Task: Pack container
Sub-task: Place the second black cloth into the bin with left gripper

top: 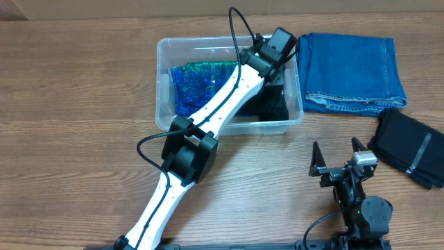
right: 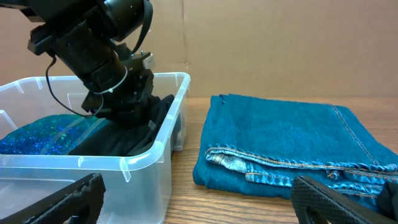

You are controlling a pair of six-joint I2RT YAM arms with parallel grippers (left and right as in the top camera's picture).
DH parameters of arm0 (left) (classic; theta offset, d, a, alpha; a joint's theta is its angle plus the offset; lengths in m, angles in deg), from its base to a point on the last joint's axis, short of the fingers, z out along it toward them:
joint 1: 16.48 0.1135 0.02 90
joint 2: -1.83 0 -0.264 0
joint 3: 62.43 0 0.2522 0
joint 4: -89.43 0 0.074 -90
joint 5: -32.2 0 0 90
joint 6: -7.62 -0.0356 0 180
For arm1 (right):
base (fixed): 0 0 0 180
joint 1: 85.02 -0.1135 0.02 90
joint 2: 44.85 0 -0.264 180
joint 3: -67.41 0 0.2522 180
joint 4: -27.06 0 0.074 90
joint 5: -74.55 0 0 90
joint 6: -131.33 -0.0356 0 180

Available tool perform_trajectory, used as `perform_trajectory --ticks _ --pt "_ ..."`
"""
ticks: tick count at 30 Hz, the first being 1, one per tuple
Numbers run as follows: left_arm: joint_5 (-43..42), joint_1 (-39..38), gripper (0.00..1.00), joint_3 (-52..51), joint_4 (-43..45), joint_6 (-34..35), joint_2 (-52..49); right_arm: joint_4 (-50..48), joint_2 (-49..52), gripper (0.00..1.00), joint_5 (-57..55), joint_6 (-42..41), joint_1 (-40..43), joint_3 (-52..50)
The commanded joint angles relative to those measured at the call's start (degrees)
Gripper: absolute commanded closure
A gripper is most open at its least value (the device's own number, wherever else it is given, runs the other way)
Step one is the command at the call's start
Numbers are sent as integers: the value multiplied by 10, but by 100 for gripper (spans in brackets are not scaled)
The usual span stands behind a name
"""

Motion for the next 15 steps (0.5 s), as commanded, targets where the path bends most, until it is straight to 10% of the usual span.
perform_trajectory --ticks 1,4,9,15 --pt "16 7 87 54 -28 -43 0 -2 -4 0 -1 -4 3 -2" --pt "17 12 81 184 -125 -49 3 -2 -4 0 -1 -4 3 -2" --pt "23 36 39 414 -309 -79 11 -2 -4 0 -1 -4 3 -2" --pt "26 155 8 412 -429 -70 82 -2 -4 0 -1 -4 3 -2"
